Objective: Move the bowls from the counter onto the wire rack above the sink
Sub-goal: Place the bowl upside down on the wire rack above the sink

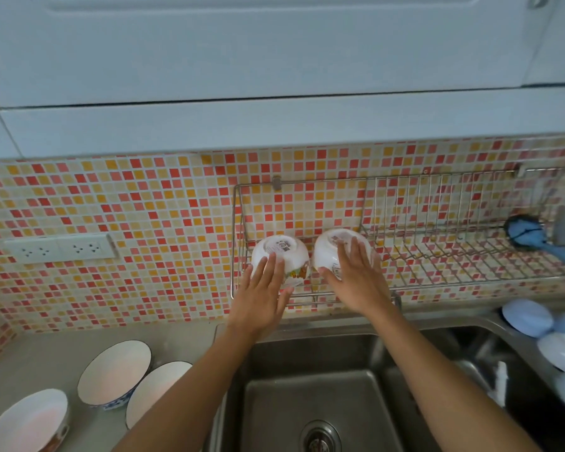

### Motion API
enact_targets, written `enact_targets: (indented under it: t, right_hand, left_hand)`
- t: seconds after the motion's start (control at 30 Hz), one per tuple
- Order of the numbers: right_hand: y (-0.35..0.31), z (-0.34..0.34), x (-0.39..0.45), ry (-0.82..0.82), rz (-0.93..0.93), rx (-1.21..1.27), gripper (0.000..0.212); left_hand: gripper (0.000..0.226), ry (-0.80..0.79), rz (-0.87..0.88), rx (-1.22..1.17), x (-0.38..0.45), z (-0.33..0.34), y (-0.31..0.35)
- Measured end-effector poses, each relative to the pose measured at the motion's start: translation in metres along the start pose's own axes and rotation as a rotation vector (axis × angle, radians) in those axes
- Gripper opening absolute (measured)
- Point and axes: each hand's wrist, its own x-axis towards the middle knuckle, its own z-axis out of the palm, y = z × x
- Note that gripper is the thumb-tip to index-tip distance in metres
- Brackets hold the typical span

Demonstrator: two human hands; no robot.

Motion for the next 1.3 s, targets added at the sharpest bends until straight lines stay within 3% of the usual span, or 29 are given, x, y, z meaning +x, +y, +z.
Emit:
enact_targets:
  t: [0.47, 0.73, 0.9, 1.13, 1.3]
  right_hand:
    - [0.002, -0.002, 0.0, -0.131, 0.002, 0.032, 0.084]
    - [0.006, 0.017, -0.031, 0.354, -0.145, 0.028, 0.066]
    - [0.008, 0.046, -0.058, 0.566, -0.261, 0.219, 0.046]
    - [-0.041, 0.066, -0.09, 0.681, -0.283, 0.367, 0.037]
    - [-0.136, 0.092, -0.104, 0.697, -0.373, 0.46, 0.031]
  left_hand:
    - [0.08, -0.086, -0.135, 0.047, 0.022, 0.011, 0.0]
    - [0.063, 0.14, -0.192, 0.03, 0.002, 0.019, 0.012]
    - [0.058, 0.155, -0.162, -0.026, -0.049, 0.026, 0.011]
    - [0.049, 0.236, -0.219, -0.14, -0.142, 0.009, -0.032]
    - [0.031, 0.305, -0.3, -0.131, -0.193, -0.011, -0.108]
